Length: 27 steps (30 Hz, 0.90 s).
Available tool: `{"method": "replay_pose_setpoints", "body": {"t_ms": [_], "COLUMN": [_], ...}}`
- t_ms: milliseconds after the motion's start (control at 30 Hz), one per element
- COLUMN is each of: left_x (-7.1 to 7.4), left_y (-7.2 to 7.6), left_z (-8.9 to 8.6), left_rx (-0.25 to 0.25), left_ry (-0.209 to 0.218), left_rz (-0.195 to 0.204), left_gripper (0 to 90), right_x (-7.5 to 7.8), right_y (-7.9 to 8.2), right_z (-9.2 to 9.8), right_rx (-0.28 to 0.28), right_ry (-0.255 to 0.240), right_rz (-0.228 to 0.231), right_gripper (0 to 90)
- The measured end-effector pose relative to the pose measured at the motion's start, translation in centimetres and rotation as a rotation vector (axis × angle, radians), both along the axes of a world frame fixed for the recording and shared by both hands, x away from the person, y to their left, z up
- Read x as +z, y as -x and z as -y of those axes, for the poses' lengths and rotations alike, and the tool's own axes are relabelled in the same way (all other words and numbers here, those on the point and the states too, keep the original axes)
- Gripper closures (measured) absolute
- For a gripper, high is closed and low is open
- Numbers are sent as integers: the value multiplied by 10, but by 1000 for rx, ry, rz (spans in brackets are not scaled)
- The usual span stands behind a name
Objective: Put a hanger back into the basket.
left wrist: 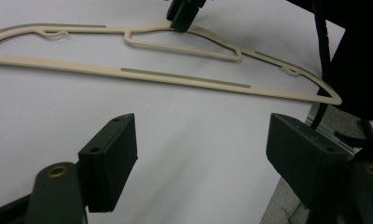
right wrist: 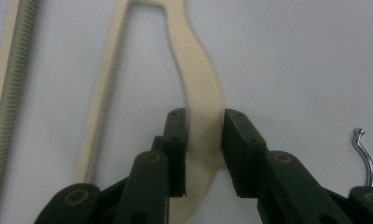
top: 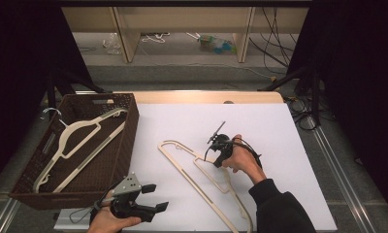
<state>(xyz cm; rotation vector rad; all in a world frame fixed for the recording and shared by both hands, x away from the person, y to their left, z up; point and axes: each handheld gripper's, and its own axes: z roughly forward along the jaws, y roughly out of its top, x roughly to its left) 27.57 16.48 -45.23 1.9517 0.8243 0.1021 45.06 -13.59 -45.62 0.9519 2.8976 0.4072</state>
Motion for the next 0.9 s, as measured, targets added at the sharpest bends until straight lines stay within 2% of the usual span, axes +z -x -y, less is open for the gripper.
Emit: {"method": "replay_pose_setpoints", "body": {"t_ms": [33,133,267,333,400,467,500,533,633,667,700,733,800,833,900], "left_x": [0,0,1,1,1,0,0,0,-3,-3,-4,-4,-6,-6,-9], "left_y": [0,-3,-9,-14,-26,-30,-42,-42,-62,-70,-82,-82,-99,-99,-114], "left_z": [1,2,5,10,19,24,31,31,44,47,57,57,72,72,84], "left_rx": [4,14,4,8,-15,-17,-28,-28,-18,-34,-27,-27,-31,-31,-21], "left_ry": [7,-8,-31,-37,-74,-80,-112,-112,-140,-178,-196,-196,-244,-244,-279], "left_rz": [2,7,16,26,51,51,68,68,62,77,81,81,100,100,110], "left_gripper": [247,247,247,246,246,246,246,246,246,246,246,246,248,250,252], "right_x": [0,2,4,5,6,7,7,7,8,8,8,8,9,9,9], "right_y": [1,4,5,6,7,8,8,8,8,9,9,9,10,10,11], "right_z": [-1,-2,-3,-4,-4,-5,-5,-5,-6,-6,-7,-7,-8,-8,-8], "right_rx": [10,30,42,46,49,49,55,55,53,61,60,60,62,62,65], "right_ry": [7,16,21,23,21,24,28,28,27,31,30,30,34,34,32], "right_rz": [-1,0,12,14,20,20,19,19,22,25,27,27,34,34,33], "right_gripper": [712,712,713,715,715,715,715,715,715,715,715,715,715,715,715]}}
